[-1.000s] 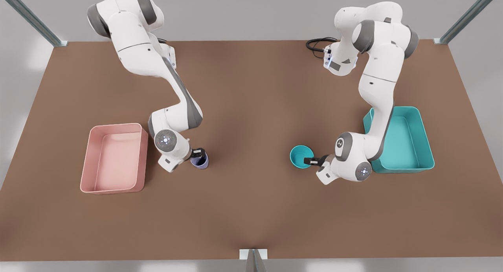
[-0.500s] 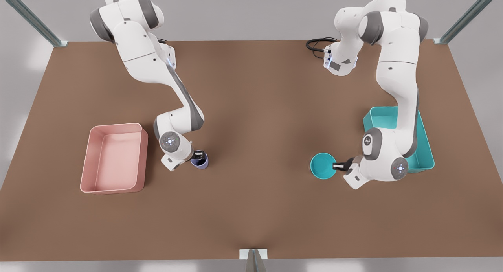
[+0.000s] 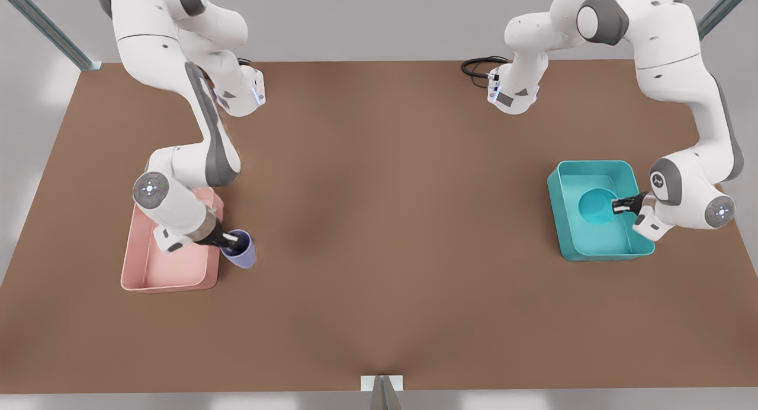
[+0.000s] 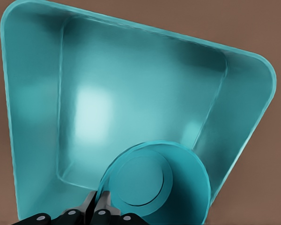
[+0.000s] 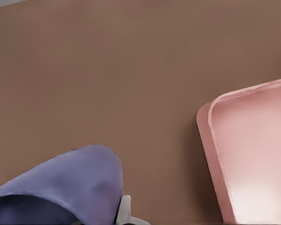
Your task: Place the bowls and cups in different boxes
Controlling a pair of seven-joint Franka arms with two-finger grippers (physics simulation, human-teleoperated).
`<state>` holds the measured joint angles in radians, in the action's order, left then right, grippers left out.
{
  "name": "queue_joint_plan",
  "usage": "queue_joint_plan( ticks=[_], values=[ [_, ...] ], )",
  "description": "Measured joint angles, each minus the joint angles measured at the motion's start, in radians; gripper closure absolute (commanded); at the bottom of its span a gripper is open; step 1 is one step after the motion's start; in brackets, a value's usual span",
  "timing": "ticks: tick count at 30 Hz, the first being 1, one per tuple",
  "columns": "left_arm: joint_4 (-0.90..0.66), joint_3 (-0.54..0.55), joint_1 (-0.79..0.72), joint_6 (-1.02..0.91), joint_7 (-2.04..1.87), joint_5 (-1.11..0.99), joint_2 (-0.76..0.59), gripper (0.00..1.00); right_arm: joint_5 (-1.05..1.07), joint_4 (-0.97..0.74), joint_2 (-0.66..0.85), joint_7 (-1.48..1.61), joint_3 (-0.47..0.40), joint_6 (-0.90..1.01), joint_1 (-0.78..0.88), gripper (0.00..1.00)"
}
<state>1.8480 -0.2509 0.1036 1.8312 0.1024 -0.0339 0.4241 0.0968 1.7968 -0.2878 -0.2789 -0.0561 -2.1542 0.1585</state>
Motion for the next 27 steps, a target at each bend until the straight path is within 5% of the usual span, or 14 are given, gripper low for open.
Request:
queue_joint_plan(
  ticks=[5, 7, 11, 13, 17, 18, 19, 20, 27],
  values=[
    [0.082, -0.01, 0.012, 0.167, 0.026, -0.012, 0.038, 0.79, -0.011, -0.01, -0.016, 0.143, -0.007, 0.099, -0.226, 0.79],
    [0.086, -0.012, 0.015, 0.209, 0.04, -0.009, 0.045, 0.0, -0.016, -0.024, -0.067, 0.193, -0.008, 0.117, -0.244, 0.79],
    [0.061, -0.027, 0.019, 0.234, 0.098, 0.031, 0.025, 0.0, -0.019, -0.033, -0.168, 0.278, -0.009, 0.11, -0.266, 0.79],
    [-0.084, -0.029, 0.021, 0.148, 0.114, 0.02, -0.028, 0.0, -0.018, -0.034, -0.213, 0.314, -0.009, 0.089, -0.279, 0.79],
    [-0.322, 0.263, 0.005, -0.088, 0.092, -0.061, -0.139, 0.0, -0.011, -0.034, -0.261, 0.375, -0.008, 0.05, -0.286, 0.79],
    [-0.377, 0.323, -0.019, -0.14, 0.083, -0.079, -0.151, 0.0, -0.01, -0.035, -0.269, 0.388, -0.008, 0.044, -0.286, 0.57],
    [-0.423, 0.358, -0.036, -0.187, 0.074, -0.092, -0.158, 0.0, -0.012, -0.036, -0.275, 0.398, -0.008, 0.038, -0.286, 0.08],
    [-0.464, 0.377, -0.054, -0.23, 0.065, -0.104, -0.165, 0.0, -0.018, -0.04, -0.281, 0.406, -0.008, 0.034, -0.287, 0.0],
    [-0.54, 0.406, -0.078, -0.401, 0.016, -0.134, -0.151, 0.0, -0.047, -0.052, -0.268, 0.426, -0.003, 0.031, -0.289, 0.0]
  ],
)
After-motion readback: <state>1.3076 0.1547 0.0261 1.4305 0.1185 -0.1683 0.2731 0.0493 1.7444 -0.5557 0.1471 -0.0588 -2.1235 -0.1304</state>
